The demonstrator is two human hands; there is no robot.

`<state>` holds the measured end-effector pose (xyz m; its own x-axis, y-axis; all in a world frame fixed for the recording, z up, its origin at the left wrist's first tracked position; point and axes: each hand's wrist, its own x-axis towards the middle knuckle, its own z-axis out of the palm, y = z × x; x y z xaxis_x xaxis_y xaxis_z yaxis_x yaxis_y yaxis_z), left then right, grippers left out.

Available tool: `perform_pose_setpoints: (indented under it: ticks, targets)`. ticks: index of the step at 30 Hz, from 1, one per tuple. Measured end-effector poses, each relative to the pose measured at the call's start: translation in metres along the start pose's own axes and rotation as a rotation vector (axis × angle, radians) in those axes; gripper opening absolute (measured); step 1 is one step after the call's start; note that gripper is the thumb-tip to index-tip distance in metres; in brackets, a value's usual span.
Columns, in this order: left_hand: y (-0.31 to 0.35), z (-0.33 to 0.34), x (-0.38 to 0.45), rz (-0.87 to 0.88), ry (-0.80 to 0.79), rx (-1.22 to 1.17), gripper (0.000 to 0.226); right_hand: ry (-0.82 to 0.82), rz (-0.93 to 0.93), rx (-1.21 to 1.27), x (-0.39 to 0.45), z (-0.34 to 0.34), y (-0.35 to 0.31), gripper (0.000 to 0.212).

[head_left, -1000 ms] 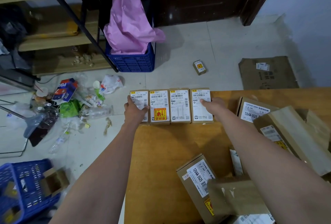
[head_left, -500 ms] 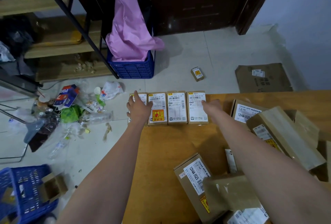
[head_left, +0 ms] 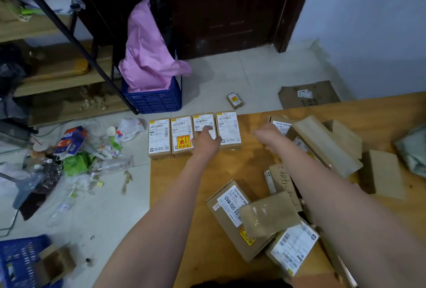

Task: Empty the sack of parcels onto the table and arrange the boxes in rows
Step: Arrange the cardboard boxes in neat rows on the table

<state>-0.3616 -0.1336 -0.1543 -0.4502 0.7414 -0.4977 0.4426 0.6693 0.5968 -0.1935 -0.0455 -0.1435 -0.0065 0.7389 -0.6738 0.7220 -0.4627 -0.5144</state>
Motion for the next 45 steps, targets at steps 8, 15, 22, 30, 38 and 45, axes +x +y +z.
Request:
perform_pose_setpoints:
  ticks: [8, 15, 22, 30, 38, 45]
  targets:
    - [0.023, 0.046, -0.049, 0.071, -0.238, -0.036, 0.043, 0.009, -0.003, -0.36, -0.037, -0.026, 0.039, 0.037]
    - [0.017, 0.067, -0.076, 0.046, -0.27, -0.008, 0.049, -0.077, -0.08, -0.595, -0.04, -0.011, 0.071, 0.023]
    - [-0.007, 0.069, -0.085, -0.018, -0.242, -0.051, 0.05, -0.044, 0.045, -0.579, -0.028, 0.013, 0.102, 0.066]
    - [-0.027, 0.063, -0.088, -0.091, -0.195, -0.122, 0.048, 0.08, 0.002, -0.534, -0.027, 0.016, 0.11, 0.054]
    - [-0.014, 0.033, -0.096, -0.093, -0.186, -0.224, 0.051, 0.191, -0.189, -0.394, -0.057, 0.003, 0.059, 0.096]
    - [-0.002, 0.005, -0.106, -0.032, -0.218, -0.306, 0.07, 0.09, -0.324, -0.213, -0.085, 0.005, 0.007, 0.073]
